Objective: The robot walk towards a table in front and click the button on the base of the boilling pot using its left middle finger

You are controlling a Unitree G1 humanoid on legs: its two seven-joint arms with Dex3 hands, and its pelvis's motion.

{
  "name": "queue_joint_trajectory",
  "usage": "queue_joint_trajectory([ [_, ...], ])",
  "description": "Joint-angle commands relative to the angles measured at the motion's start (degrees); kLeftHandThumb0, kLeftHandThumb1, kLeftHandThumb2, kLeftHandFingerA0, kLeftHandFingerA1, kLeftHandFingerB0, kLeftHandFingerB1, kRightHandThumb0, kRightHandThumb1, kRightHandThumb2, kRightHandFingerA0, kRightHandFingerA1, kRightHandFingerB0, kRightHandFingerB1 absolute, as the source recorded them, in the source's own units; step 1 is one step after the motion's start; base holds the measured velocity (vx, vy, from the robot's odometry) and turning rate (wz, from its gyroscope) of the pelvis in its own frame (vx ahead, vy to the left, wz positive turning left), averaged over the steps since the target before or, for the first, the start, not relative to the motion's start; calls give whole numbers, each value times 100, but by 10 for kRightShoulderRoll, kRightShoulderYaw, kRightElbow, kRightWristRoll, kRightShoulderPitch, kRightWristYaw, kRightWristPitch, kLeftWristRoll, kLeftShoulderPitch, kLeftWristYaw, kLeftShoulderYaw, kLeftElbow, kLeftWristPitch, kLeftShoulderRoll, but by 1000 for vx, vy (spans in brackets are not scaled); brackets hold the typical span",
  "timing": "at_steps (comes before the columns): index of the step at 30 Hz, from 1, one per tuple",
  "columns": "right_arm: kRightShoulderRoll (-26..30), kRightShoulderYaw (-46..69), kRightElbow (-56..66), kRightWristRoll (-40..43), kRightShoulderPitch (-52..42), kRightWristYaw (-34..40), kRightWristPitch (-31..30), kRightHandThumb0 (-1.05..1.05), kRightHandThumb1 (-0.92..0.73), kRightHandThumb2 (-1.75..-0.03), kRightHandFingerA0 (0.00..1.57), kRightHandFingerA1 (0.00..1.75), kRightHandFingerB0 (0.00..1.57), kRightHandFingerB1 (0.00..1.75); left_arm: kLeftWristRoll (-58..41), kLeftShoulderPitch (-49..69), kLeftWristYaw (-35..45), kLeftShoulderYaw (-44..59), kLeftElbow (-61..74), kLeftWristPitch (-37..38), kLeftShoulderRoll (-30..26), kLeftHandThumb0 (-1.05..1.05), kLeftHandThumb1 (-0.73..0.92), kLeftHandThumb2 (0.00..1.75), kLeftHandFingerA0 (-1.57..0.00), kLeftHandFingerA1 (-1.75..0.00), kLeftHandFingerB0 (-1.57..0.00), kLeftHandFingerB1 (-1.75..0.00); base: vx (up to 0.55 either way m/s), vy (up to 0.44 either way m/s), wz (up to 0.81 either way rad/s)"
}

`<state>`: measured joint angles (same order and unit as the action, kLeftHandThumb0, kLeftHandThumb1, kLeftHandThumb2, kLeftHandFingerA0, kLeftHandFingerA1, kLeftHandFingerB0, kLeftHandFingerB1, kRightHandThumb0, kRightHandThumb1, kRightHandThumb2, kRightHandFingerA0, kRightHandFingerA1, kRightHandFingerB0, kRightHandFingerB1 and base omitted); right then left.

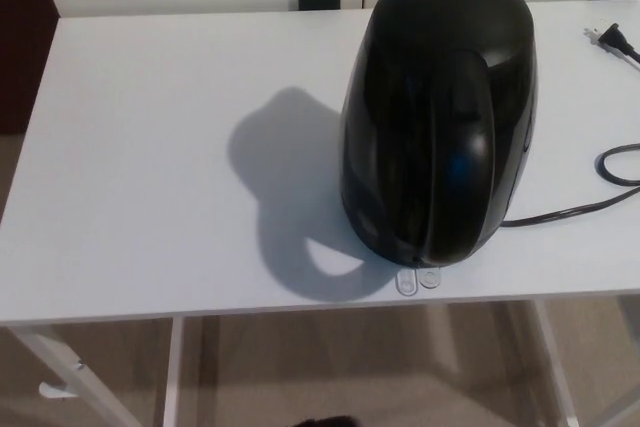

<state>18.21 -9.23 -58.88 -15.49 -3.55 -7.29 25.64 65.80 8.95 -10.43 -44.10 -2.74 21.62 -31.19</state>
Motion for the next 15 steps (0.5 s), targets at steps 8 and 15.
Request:
queue_joint_trajectory([
  [8, -13, 15, -7, 11, 2, 32, -23, -47, -53, -80, 65, 55, 50, 51, -406, -48, 105, 289, -444, 2, 132, -65, 73, 62, -36, -39, -25, -30, 0, 0, 0],
  [15, -13, 16, -4, 9, 9, 37, -23, -48, -53, -81, 63, 55, 49, 50, -419, -76, 125, 365, -515, 7, 128, -63, 73, 61, -32, -38, -24, -30, 0, 0, 0],
])
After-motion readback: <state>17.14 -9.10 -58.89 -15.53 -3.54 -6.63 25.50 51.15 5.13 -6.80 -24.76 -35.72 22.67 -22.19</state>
